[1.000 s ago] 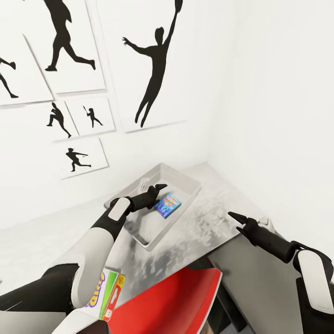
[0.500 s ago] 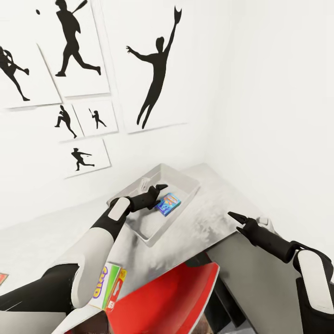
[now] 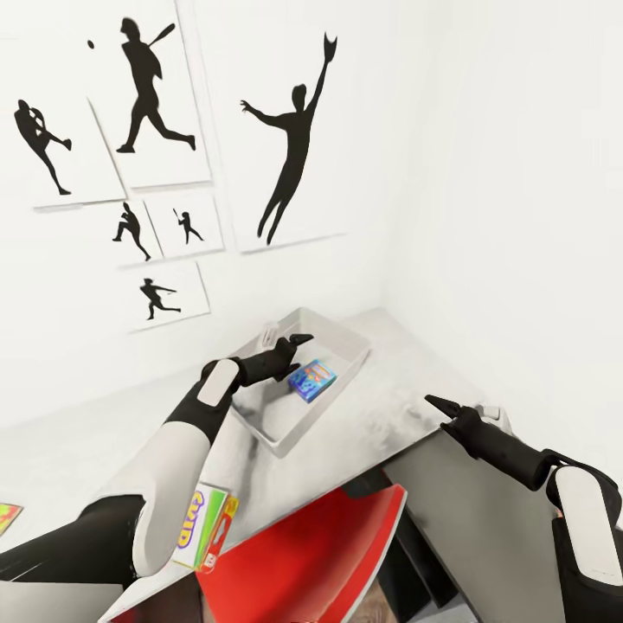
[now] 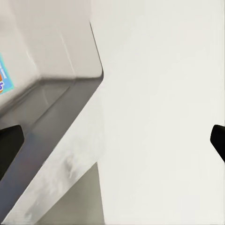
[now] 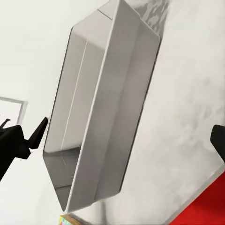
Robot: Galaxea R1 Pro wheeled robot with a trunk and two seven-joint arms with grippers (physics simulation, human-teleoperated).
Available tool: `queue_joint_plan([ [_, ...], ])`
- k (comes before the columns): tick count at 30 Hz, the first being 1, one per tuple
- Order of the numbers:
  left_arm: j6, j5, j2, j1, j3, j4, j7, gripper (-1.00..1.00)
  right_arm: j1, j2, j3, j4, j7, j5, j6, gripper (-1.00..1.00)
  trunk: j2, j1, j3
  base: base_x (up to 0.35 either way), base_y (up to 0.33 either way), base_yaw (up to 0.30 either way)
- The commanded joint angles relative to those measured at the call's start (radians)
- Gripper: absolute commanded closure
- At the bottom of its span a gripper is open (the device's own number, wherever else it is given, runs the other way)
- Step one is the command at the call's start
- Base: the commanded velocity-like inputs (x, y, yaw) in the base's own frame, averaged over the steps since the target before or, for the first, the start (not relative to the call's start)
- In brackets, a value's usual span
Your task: Put all the toys in the child's room - the three board games (two on the bed and one on the table), the two jigsaw puzzles on the table, and the tennis ball on the table - inside the toy box on the table in the child's room.
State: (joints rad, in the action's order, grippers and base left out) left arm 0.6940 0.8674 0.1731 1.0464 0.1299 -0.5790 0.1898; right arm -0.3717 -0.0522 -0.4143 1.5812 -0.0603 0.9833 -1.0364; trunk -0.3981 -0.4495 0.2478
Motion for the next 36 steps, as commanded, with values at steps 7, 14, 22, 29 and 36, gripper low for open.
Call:
queue_joint_plan([
  [7, 0.028, -0.002, 0.001, 0.000, 0.009, -0.014, 0.002, -1.00, -0.001, 0.000, -0.001, 0.000, -0.007, -0.006, -0.005, -1.00, -0.002, -0.001, -0.009, -0.205, 0.000, 0.000],
  [14, 0.061, -0.002, 0.001, 0.000, 0.010, -0.017, 0.003, -1.00, 0.000, 0.000, -0.001, 0.000, -0.007, -0.006, -0.005, -1.00, -0.002, -0.001, -0.020, -0.116, 0.000, 0.000],
  [22, 0.182, -0.002, 0.000, -0.002, 0.009, -0.066, 0.013, -1.00, 0.000, -0.001, -0.001, 0.000, -0.070, -0.007, -0.006, -1.00, -0.002, -0.001, -0.033, -0.014, 0.000, 0.000],
  [29, 0.311, -0.002, -0.051, -0.039, 0.007, -0.199, 0.047, -1.00, -0.003, -0.002, -0.001, 0.000, -0.127, -0.008, -0.007, -1.00, -0.002, -0.001, -0.044, -0.002, 0.000, 0.000],
  [36, 0.349, -0.001, -0.142, -0.116, -0.002, -0.378, 0.086, -1.00, -0.005, -0.004, -0.005, 0.000, -0.145, -0.008, -0.010, -1.00, -0.002, -0.001, -0.055, 0.000, 0.000, 0.000],
])
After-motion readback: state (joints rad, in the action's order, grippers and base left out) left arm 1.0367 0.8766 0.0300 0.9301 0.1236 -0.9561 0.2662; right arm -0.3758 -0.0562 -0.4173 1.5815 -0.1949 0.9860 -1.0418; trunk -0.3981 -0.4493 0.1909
